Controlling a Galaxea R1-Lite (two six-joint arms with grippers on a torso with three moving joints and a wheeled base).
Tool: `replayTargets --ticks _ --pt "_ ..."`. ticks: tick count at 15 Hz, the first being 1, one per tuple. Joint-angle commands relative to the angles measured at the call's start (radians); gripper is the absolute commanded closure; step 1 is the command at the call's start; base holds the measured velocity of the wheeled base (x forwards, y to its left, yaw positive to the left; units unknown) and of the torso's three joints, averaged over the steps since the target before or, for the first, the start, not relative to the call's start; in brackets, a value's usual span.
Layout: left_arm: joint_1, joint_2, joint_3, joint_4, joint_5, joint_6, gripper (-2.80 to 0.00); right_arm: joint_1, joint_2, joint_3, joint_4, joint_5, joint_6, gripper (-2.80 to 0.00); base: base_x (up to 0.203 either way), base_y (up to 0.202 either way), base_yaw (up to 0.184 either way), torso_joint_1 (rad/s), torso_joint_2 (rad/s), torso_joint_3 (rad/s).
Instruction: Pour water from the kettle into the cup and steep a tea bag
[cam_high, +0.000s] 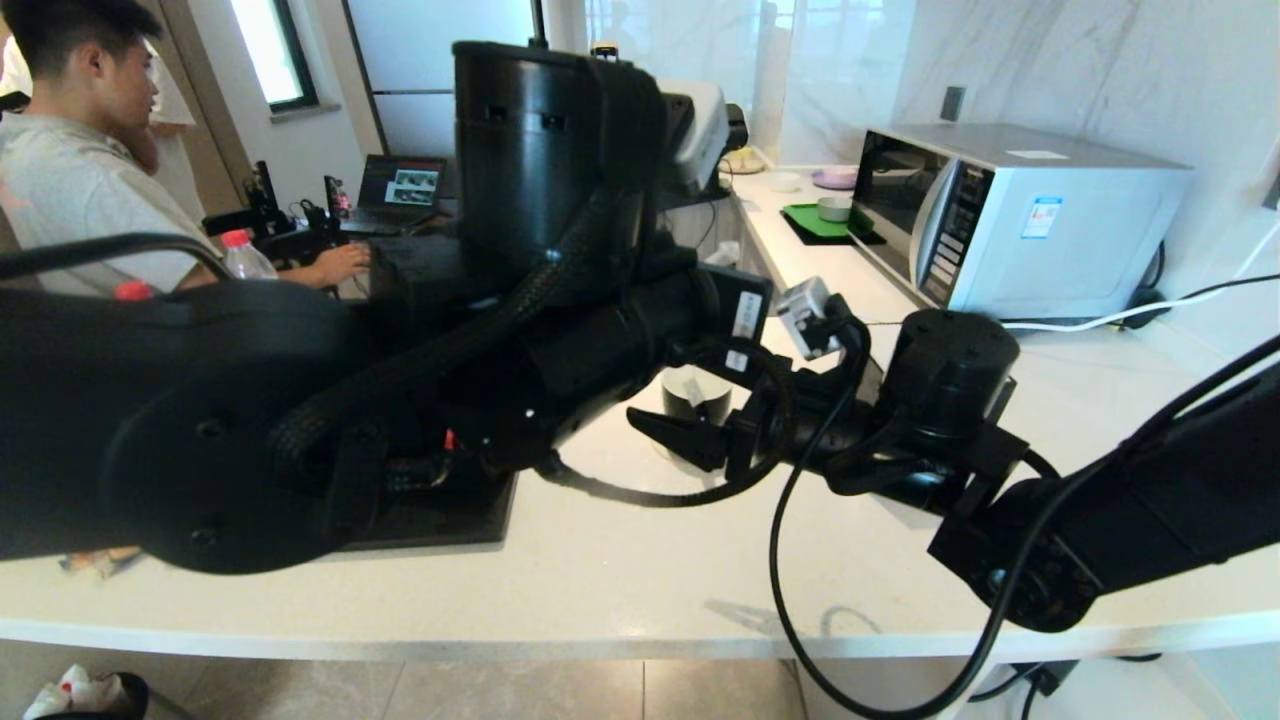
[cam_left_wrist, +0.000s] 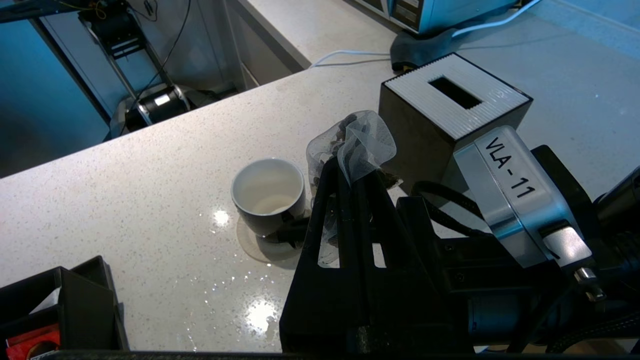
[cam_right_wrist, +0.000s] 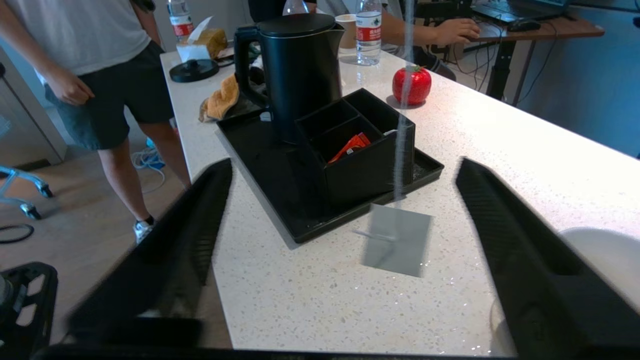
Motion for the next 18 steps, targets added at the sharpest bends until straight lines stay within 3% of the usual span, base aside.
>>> replayTargets --ticks 1,18 --pt "-0.003 0.0 0.0 -0.002 0.003 0.0 0.0 0.001 -0.006 0.001 -0.007 0.003 0.001 0.0 0.0 0.0 0.0 0.0 0.0 0.0" --pt "-0.006 -0.002 -0.009 0.0 0.016 0.001 0.0 -0.017 -0.013 -0.021 -0.006 -0.015 0.022 0.0 0.0 0.0 0.0 0.0 0.0 0.0"
